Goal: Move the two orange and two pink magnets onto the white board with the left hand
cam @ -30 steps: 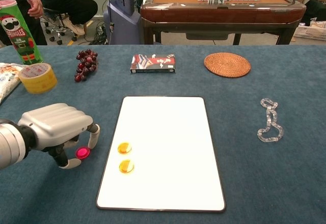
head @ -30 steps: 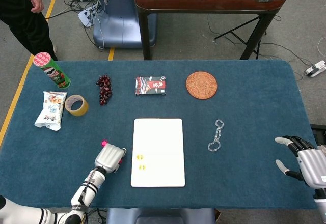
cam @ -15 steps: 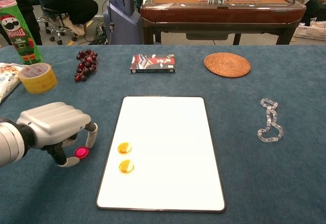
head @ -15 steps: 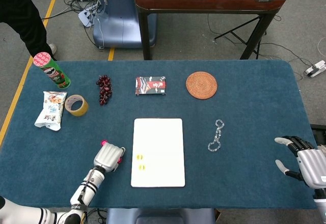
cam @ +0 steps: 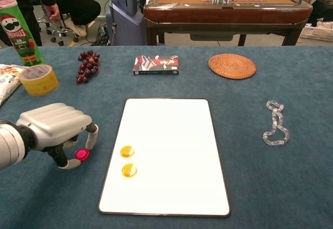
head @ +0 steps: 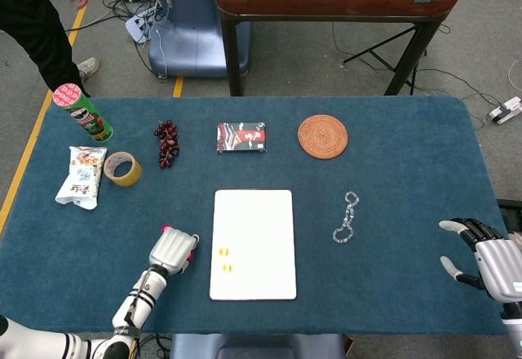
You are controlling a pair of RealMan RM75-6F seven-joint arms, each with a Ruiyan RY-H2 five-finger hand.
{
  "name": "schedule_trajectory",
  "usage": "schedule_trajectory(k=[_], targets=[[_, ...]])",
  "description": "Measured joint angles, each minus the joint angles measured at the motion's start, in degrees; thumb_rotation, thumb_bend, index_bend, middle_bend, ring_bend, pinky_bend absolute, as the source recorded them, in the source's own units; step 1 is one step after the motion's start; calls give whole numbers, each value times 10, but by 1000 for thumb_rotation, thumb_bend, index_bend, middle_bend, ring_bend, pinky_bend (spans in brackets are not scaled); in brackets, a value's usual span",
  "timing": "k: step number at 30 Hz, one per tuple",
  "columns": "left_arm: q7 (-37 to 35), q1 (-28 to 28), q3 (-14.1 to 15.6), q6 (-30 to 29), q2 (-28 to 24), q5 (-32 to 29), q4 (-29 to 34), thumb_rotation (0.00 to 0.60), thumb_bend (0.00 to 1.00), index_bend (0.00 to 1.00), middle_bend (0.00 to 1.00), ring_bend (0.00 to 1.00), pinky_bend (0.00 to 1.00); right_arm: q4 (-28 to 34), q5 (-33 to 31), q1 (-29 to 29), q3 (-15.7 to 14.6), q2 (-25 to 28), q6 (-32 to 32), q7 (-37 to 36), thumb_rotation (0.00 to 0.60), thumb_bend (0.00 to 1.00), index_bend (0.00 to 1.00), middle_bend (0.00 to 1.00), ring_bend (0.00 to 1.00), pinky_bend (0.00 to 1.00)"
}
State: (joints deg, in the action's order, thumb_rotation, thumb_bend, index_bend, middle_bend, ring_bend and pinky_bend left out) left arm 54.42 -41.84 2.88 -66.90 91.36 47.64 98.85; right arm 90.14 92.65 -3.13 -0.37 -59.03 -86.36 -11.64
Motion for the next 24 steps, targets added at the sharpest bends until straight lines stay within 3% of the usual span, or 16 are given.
schedule_trajectory(k=[9,17,24], targets=[[20,-7,-10,-12,-4,11,31,600,317,590,1000,1000,1000,1,1,1,-1,1,-2,-1,600,261,280,287,228,329],[62,-39,-55,-23,9,-9,52,600,317,589,1000,1000,1000,0,3,2,-1,2,-6,-7,600,261,281,287,228,329],[81,-75,-96,-19,46,-47,22,600,317,582,1000,1000,1000,-4,5,5,0,6,-13,-19,600,261,281,287,228,329]])
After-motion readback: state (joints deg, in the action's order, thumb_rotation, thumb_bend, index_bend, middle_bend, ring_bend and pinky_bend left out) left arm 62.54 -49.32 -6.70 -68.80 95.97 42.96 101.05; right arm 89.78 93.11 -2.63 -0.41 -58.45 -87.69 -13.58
